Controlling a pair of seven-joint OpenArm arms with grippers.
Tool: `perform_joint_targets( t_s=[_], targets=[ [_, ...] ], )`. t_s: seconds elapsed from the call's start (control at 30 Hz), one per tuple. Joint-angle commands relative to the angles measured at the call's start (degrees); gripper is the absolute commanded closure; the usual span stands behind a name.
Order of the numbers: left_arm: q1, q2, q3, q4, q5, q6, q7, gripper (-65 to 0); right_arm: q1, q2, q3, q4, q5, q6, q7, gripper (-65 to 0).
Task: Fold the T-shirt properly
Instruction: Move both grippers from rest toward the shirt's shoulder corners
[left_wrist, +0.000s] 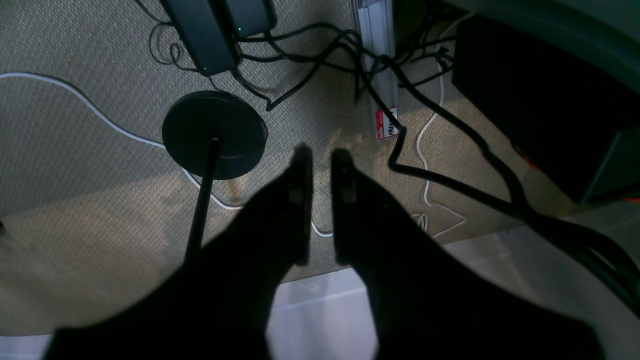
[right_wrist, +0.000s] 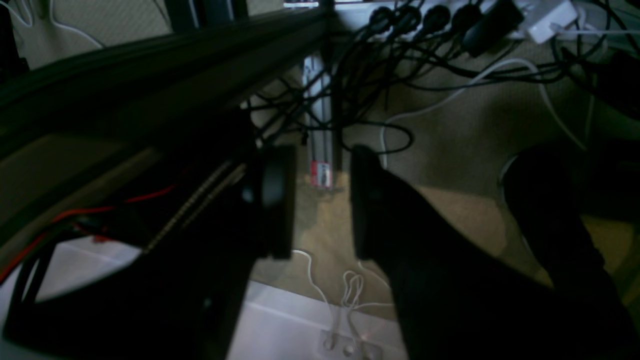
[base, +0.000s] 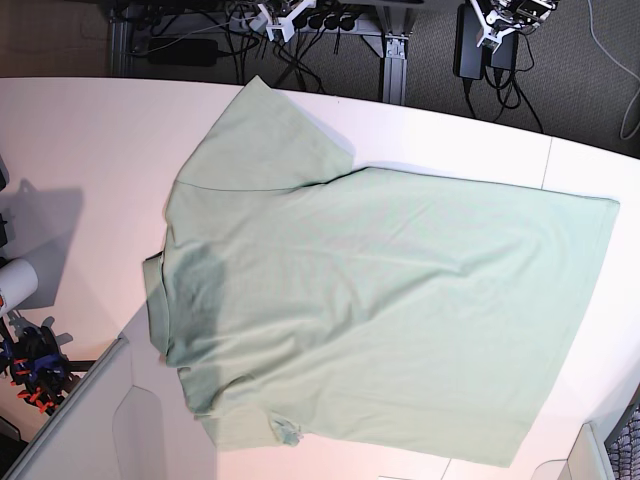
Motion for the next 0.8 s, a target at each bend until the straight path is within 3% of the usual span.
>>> perform_joint_targets(
  t_s=[0.0,0.77],
  targets=[
    [0.2,-0.17,-0.04,0.31,0.13,-1.01,0.42,-10.6,-0.31,0.33,-0.04,0.42,0.11,0.85,0.46,-19.5],
    [0.48,-0.2,-0.04,0.31,0.13,-1.01,-0.81,-10.6,-0.55,0.52,-0.04,0.52,2.12,1.05,0.44,-19.6]
  ],
)
